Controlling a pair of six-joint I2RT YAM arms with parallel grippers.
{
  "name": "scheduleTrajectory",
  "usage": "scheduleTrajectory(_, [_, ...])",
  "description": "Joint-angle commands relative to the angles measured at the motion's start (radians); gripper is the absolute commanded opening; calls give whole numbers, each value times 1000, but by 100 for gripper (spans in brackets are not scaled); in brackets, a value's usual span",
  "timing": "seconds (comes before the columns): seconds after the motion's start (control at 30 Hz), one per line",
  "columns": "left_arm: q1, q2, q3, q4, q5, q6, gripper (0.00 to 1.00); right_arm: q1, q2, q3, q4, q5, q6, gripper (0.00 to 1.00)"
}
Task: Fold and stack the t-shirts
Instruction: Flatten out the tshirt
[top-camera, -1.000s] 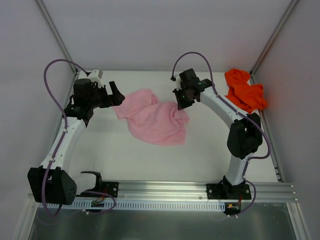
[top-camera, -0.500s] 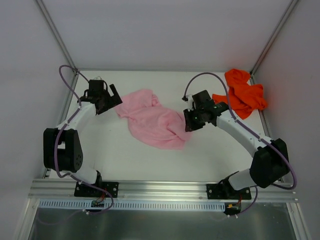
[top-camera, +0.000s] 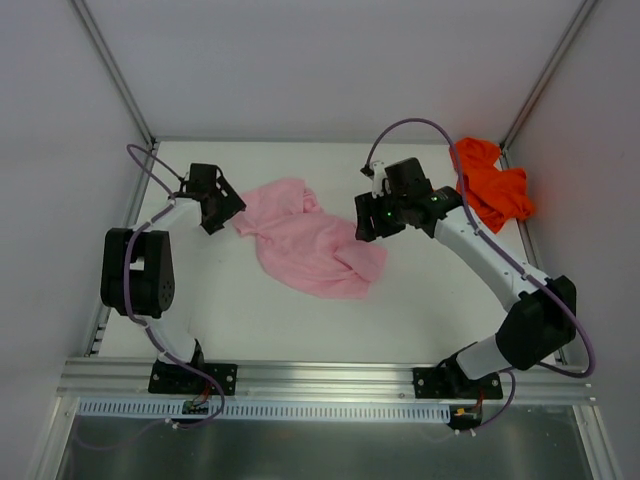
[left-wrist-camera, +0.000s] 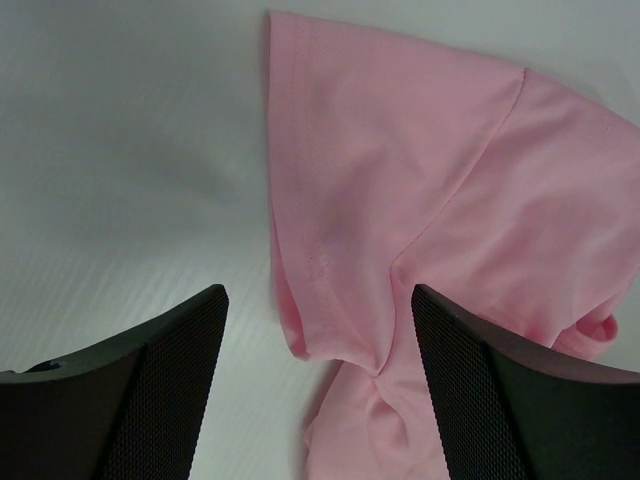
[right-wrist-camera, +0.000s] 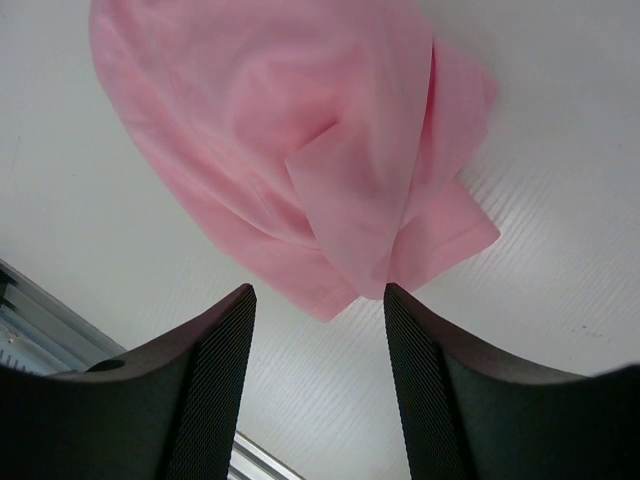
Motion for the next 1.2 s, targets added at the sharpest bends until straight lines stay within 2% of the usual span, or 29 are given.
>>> scheduleTrajectory(0.0, [-6,31,17,62,15,-82,74,5,-4,93,-14,-6,-27,58])
scheduleTrajectory(0.3, [-10,93,23,50,3,-117,63,5,37,173,-53,10,-40,59])
scheduleTrajectory(0.4, [-24,116,26,56,6,-117,57,4,52,189,-66,27,-45,58])
scheduleTrajectory(0.63, [-53,157,42,102,33,-105,27,5,51,194,-37,62,-30,58])
scheduleTrajectory(0.67, [-55,160,42,119,70,-94,14,5,51,193,-34,70,-25,58])
scheduleTrajectory(0.73, [-55,162,43,136,84,-71,0,5,49,190,-28,88,-15,58])
scheduleTrajectory(0.83, [-56,144,59,203,151,70,0,5,45,185,-16,114,8,58])
scheduleTrajectory(0.9, [-56,147,109,269,257,134,0,5,42,180,-1,136,28,58])
scheduleTrajectory(1.03, [-100,168,264,272,426,261,0,4,39,180,39,151,87,58])
scheduleTrajectory(1.13, [-153,171,356,242,568,343,0,4,39,208,44,221,105,58])
scheduleTrajectory(1.17, [-195,174,379,226,602,364,0,-4,42,220,23,314,123,58])
